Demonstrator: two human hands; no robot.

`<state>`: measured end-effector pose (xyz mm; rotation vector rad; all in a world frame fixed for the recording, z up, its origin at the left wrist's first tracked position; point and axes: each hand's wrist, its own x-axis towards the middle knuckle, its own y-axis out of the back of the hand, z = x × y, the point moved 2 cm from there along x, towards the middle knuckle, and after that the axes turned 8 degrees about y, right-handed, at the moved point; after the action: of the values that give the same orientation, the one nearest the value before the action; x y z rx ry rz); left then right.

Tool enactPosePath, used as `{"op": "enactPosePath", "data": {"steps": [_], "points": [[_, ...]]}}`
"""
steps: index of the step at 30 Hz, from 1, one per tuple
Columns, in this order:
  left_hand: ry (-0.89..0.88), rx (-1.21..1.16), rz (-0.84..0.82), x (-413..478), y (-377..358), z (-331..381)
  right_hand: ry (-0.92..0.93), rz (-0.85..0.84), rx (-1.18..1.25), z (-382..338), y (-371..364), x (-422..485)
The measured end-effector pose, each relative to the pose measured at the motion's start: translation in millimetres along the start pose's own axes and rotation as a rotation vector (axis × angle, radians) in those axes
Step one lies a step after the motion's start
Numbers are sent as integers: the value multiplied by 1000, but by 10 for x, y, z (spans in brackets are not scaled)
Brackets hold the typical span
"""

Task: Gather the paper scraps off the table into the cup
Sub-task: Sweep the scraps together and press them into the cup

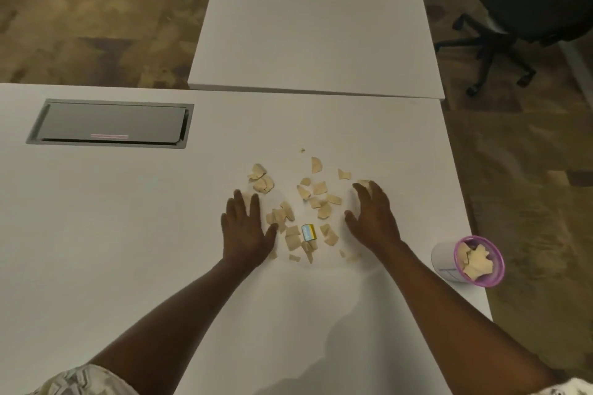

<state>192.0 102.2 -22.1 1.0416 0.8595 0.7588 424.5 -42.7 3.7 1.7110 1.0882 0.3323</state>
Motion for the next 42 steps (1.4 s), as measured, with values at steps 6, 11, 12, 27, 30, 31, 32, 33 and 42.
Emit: {"op": "enactPosePath", "data": {"steps": [6, 11, 12, 27, 30, 31, 32, 33, 42], "points": [[45, -40, -90, 190, -115, -67, -72, -108, 24, 83, -29, 371], [-93, -52, -115, 53, -232, 169, 72, -159, -72, -131, -203, 352], [-115, -48, -128, 14, -249, 215, 103, -176, -71, -189, -244, 320], [-311, 100, -244, -185, -281, 252, 370, -436, -289, -433, -210, 824], [-318, 110, -219, -217, -290, 270, 403, -444, -307, -401, -278, 630], [-321, 112, -212, -231, -291, 282, 411, -449, -306, -379, -298, 539], [-324, 113, -207, -248, -290, 292, 420, -458, -308, -355, -322, 441], [-327, 115, -203, -266, -288, 299, 426, -468, -309, -333, -347, 341], [-385, 108, -224, -514, -218, 319, 365, -335, -214, -134, -524, -363]]}}
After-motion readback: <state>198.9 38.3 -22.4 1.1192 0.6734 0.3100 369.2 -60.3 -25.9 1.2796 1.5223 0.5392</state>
